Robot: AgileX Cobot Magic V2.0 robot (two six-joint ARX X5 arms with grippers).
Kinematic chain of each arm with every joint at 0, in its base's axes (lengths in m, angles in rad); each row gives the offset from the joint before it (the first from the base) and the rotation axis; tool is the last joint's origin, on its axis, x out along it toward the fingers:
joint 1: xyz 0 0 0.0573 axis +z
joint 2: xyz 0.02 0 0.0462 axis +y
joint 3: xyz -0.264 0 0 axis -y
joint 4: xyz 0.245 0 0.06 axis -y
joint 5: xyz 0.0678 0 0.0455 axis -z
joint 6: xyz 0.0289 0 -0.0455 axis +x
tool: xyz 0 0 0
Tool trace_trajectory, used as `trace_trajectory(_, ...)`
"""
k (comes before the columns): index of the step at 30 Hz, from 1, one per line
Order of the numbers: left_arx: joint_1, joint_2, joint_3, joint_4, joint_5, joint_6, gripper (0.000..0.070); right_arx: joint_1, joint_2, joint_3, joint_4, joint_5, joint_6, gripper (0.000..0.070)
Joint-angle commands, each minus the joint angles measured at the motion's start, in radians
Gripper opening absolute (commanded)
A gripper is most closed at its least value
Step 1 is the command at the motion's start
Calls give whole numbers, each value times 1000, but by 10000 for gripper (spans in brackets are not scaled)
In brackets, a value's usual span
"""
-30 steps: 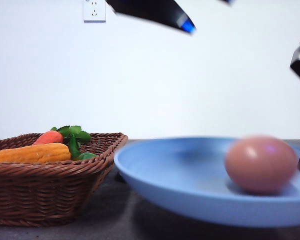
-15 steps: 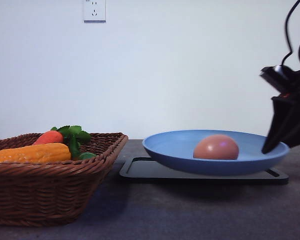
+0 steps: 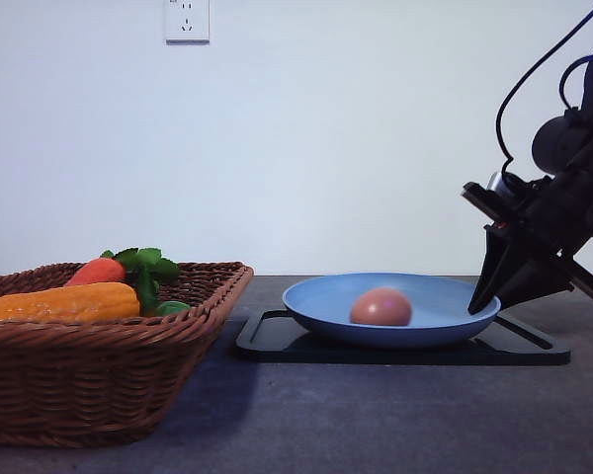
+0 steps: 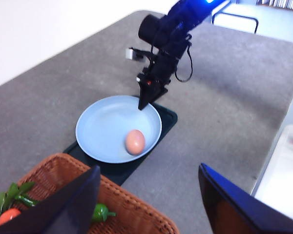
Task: Transfer egg from basket to plate and serve
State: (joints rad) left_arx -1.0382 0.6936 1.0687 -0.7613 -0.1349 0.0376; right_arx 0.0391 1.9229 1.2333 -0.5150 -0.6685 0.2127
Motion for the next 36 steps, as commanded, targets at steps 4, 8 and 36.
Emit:
trace_trajectory(4, -9, 11, 19, 0, -6, -5, 409, 2, 15, 25, 12, 21, 16, 240)
trace_trajectory(8, -9, 13, 19, -4, -8, -4, 409, 1, 14, 25, 15, 22, 15, 265)
trace_trajectory(36, 49, 216, 19, 106, -92, 19, 156, -204, -288, 27, -246, -52, -121, 0)
